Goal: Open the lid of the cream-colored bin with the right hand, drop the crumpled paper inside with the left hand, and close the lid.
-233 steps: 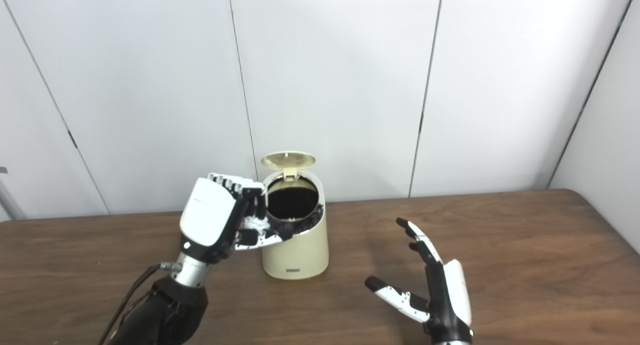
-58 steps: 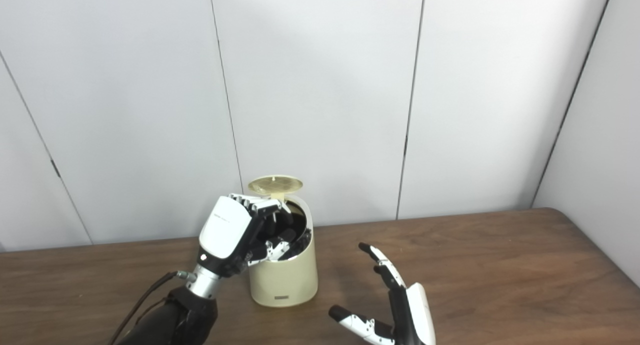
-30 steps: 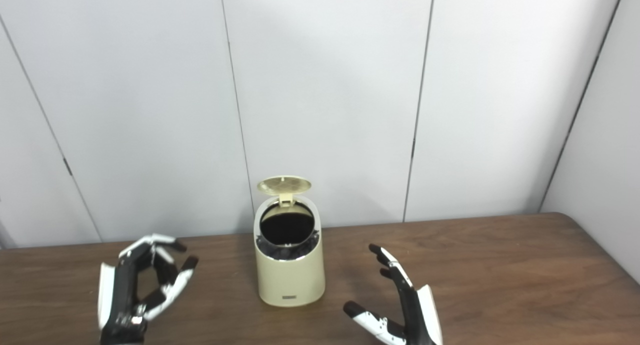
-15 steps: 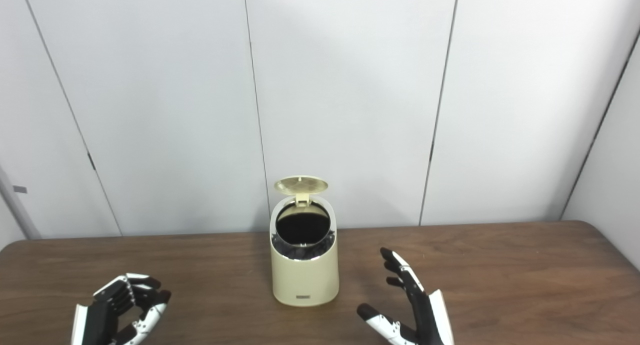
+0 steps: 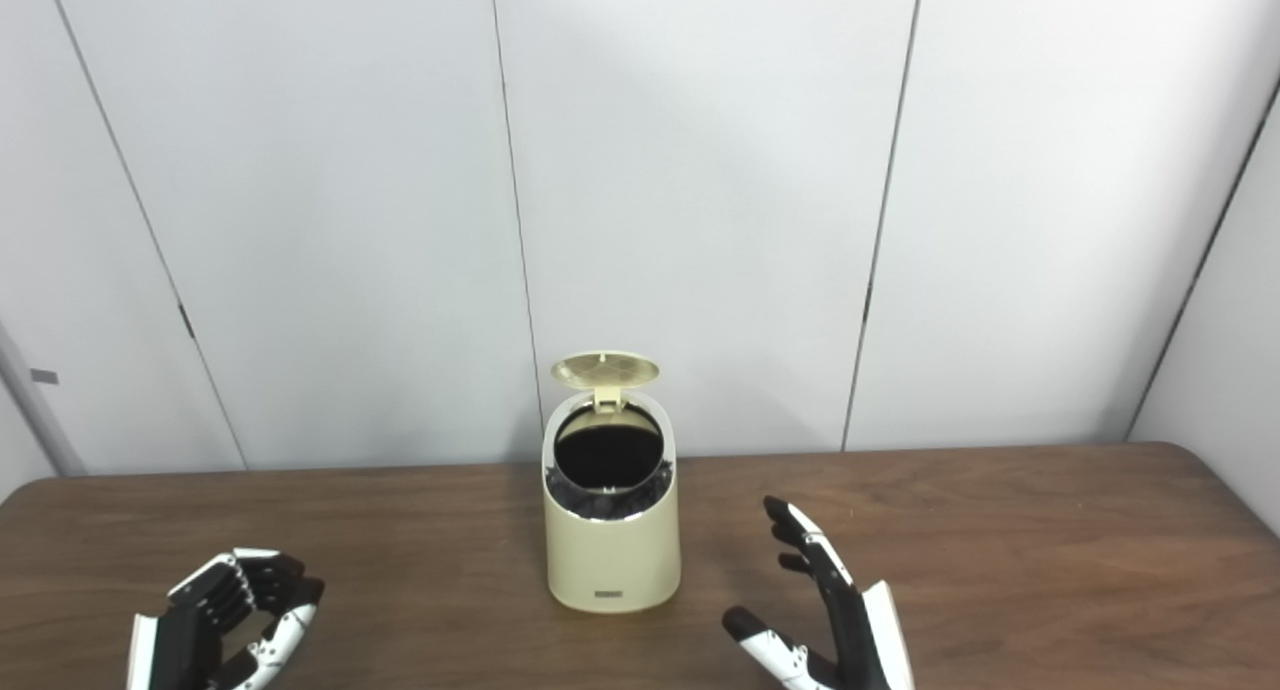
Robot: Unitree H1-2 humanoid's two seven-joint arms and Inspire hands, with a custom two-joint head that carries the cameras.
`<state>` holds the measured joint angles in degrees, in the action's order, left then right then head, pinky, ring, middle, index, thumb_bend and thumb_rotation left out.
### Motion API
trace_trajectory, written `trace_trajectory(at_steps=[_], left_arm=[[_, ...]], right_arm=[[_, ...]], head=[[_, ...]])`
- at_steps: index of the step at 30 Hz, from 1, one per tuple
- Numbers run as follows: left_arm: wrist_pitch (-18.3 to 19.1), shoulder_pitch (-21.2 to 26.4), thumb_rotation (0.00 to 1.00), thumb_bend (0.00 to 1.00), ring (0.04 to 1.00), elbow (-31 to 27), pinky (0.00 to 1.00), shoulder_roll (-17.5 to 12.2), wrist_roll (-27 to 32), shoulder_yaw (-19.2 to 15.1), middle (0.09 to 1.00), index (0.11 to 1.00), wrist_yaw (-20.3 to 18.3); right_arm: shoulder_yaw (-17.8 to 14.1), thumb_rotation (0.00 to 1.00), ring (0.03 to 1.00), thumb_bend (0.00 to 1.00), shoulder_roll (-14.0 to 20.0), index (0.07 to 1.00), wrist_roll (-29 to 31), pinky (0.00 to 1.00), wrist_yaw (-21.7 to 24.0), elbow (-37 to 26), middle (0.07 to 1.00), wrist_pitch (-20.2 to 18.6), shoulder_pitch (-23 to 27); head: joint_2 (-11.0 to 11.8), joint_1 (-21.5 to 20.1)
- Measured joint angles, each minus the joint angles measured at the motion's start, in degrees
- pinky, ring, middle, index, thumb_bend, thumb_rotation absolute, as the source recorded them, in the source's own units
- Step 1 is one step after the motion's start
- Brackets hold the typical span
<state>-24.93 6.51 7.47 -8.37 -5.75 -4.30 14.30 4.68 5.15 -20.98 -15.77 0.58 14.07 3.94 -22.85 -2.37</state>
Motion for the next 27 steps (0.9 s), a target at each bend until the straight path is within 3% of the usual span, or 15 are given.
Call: trace_trajectory(at_steps=[8, 16, 19, 23, 27], left_arm=[[0.0, 0.1, 0.07, 0.49, 0.476, 0.0, 0.39, 0.2, -0.1, 0.0, 0.501, 0.485, -0.5], [0.0, 0.0, 0.08, 0.48, 0.529, 0.0, 0.43, 0.0, 0.0, 0.1, 0.548, 0.487, -0.7], [0.0, 0.0, 0.08, 0.48, 0.530, 0.0, 0.43, 0.0, 0.0, 0.3, 0.550, 0.487, -0.7], [0.0, 0.2, 0.08, 0.48, 0.527, 0.0, 0.43, 0.3, -0.1, 1.0, 0.547, 0.487, -0.7], [0.0, 0.3, 0.07, 0.49, 0.531, 0.0, 0.44, 0.5, -0.1, 1.0, 0.550, 0.487, -0.7]], right_arm=[[-1.5, 0.74, 0.849, 0.70, 1.0, 0.850, -3.7, 0.79, -0.6, -1.9, 0.858, 1.9, -0.7], [-6.1, 0.76, 0.823, 0.82, 8.7, 0.847, -5.3, 0.74, -0.8, 0.0, 0.851, 6.4, 1.5], [-6.7, 0.79, 0.831, 0.86, 9.9, 0.843, -5.4, 0.75, 0.8, -2.3, 0.849, 5.3, 4.9], [-5.8, 0.80, 0.805, 0.83, 10.4, 0.839, -7.9, 0.71, 4.1, -7.1, 0.831, 3.1, 10.6], [-5.0, 0.82, 0.776, 0.85, 12.5, 0.835, -11.7, 0.63, 10.5, -12.5, 0.822, -2.3, 15.8]], head=[[0.3, -0.5], [0.6, -1.0], [0.7, -1.0], [0.6, -1.1], [0.7, -1.1]])
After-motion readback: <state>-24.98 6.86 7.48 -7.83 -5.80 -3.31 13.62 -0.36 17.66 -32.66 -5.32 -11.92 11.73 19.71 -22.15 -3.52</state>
